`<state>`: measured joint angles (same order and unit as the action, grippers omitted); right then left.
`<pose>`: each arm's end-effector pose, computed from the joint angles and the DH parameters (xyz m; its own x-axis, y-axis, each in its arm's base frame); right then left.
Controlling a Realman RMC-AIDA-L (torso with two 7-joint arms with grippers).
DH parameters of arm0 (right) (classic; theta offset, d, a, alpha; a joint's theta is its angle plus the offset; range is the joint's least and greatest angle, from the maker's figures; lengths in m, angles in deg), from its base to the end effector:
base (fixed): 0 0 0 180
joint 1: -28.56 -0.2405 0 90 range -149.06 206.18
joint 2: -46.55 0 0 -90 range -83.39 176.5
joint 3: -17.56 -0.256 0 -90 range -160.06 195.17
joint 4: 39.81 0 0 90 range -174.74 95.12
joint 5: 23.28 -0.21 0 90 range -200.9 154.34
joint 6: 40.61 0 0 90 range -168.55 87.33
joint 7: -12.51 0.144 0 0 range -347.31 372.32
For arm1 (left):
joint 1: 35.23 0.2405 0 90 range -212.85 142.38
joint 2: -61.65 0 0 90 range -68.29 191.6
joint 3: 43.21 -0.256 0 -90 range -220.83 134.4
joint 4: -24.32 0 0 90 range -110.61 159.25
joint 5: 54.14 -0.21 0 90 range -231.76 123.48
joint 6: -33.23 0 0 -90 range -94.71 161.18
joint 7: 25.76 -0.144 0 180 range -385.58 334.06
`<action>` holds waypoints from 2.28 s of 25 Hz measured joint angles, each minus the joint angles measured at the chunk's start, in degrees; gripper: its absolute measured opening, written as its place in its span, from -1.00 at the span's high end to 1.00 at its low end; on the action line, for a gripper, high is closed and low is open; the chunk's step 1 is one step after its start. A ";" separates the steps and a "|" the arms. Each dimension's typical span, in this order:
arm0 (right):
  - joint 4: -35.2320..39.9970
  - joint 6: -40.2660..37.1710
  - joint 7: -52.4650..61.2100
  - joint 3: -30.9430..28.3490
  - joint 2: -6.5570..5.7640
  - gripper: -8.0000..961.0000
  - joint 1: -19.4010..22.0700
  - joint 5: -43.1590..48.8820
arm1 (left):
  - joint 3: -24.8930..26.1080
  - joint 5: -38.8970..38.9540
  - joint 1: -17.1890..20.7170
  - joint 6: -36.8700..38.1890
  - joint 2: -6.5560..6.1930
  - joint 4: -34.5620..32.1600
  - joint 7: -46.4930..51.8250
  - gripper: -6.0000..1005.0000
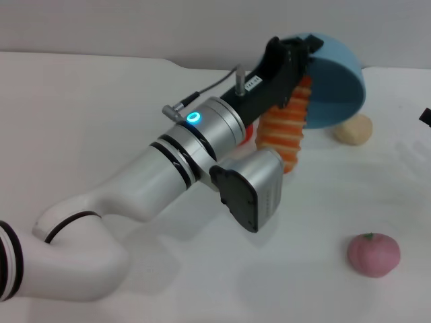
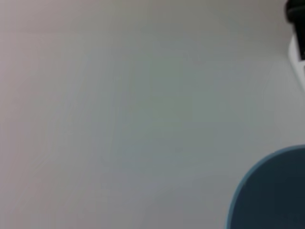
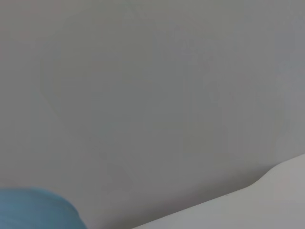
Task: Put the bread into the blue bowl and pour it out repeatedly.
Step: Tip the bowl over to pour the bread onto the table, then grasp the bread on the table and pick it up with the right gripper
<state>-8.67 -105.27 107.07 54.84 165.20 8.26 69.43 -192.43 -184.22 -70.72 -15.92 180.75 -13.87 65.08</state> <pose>0.3533 0.3283 0.0301 0.2495 -0.4941 -0.8328 -0.9570 -0.2574 -0.1340 -0.1417 0.3418 -0.1245 0.5389 -0.6791 -0.4983 -0.6615 0.0251 -0.7495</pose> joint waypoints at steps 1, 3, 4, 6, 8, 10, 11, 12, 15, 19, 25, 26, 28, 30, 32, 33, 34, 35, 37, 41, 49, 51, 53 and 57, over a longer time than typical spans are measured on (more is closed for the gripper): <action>-0.02 -0.03 0.00 -0.01 0.00 -0.15 0.00 0.00 | 0.00 0.00 0.00 0.00 0.00 0.00 0.00 0.93; -0.03 -0.06 0.00 -0.02 0.00 -0.15 0.04 0.00 | -0.22 1.41 0.21 -1.51 -0.01 -0.14 -0.27 0.93; -0.03 -0.06 0.00 -0.02 0.00 -0.15 0.03 0.00 | -0.38 1.53 0.22 -1.51 -0.01 -0.09 -0.48 0.93; -0.03 -0.06 0.00 -0.02 0.00 -0.15 -0.01 0.00 | -0.70 1.67 0.35 -1.59 -0.01 0.01 -0.97 0.93; -0.04 -0.07 0.00 -0.02 0.03 -0.16 -0.04 0.00 | -0.72 1.96 0.40 -1.82 0.00 0.00 -0.91 0.93; -0.24 -0.09 0.00 -0.02 0.07 -0.16 -0.08 0.00 | -0.63 2.27 0.37 -1.82 0.00 0.00 -0.68 0.93; -0.55 -0.09 0.00 -0.02 0.06 -0.16 -0.16 0.00 | -0.63 3.01 0.27 -1.50 0.00 0.01 -0.41 0.93; -0.84 -0.09 0.00 -0.02 0.07 -0.16 -0.23 0.00 | -0.60 4.77 0.10 -0.84 0.00 0.10 0.83 0.93; -1.44 0.06 -0.25 -0.02 0.00 -0.15 -0.44 0.00 | 0.93 8.74 0.23 -0.92 0.00 -0.55 7.17 0.92; -1.53 0.28 -0.69 -0.02 0.04 -0.15 -0.61 0.01 | 8.38 13.22 2.80 0.23 -0.30 -5.61 16.36 0.93; -1.53 0.16 -0.72 0.00 0.03 -0.15 -1.12 0.01 | 18.88 15.03 6.33 11.54 -0.55 -12.73 23.87 0.93; -1.53 0.10 -0.72 0.08 0.03 -0.15 -1.20 0.01 | 21.18 15.17 6.59 15.65 -0.58 -13.76 24.98 0.93; -1.53 0.04 -0.73 0.37 0.03 -0.15 -1.40 0.01 | 25.75 15.72 7.09 23.39 -0.61 -15.72 27.00 0.93; -1.53 0.01 -0.74 0.62 0.02 -0.16 -1.53 0.01 | 30.78 17.43 7.50 32.79 -0.75 -17.99 29.25 0.93; -1.52 0.02 -0.75 0.67 0.01 -0.16 -1.60 0.03 | 32.32 18.12 7.57 35.62 -0.76 -18.52 29.74 0.93; -1.52 0.06 -0.75 0.70 0.00 -0.16 -1.64 0.09 | 40.69 20.87 7.62 48.96 -0.90 -20.38 31.40 0.93; -1.52 0.06 -0.75 0.70 -0.01 -0.16 -1.70 0.20 | 42.47 21.32 7.57 51.97 -0.91 -20.58 31.79 0.93; -1.52 0.05 -0.76 0.71 -0.02 -0.16 -1.80 0.29 | 45.57 21.85 7.38 57.30 -0.91 -20.83 32.62 0.93; -1.38 -0.18 -0.77 0.72 -0.10 -0.16 -2.18 0.45 | 52.79 22.34 6.56 67.86 -1.02 -20.89 34.79 0.93; -0.35 -1.86 -0.78 1.17 -0.21 -0.16 -3.15 0.59 | 67.72 21.98 4.64 87.24 -1.45 -18.77 40.11 0.92; 7.73 -0.97 17.68 7.38 -1.43 -0.15 -9.24 11.32 | 80.88 10.65 4.83 103.36 -2.81 -16.17 50.16 0.92; 10.27 -2.31 24.90 8.79 -1.88 -0.15 -11.28 13.86 | 81.01 7.34 5.10 104.78 -2.74 -16.13 52.53 0.92; 11.57 -2.89 30.32 10.33 -2.66 -0.15 -13.58 16.94 | 81.06 4.83 5.54 105.88 -2.18 -16.10 53.92 0.92; 9.44 -2.14 40.60 11.14 -4.84 -0.15 -20.54 29.76 | 80.97 3.80 6.63 106.37 -1.55 -16.10 54.27 0.92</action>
<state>0.77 -107.41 147.67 65.98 160.36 -12.28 99.20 -111.46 -180.42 -64.09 90.44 179.20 -29.97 119.35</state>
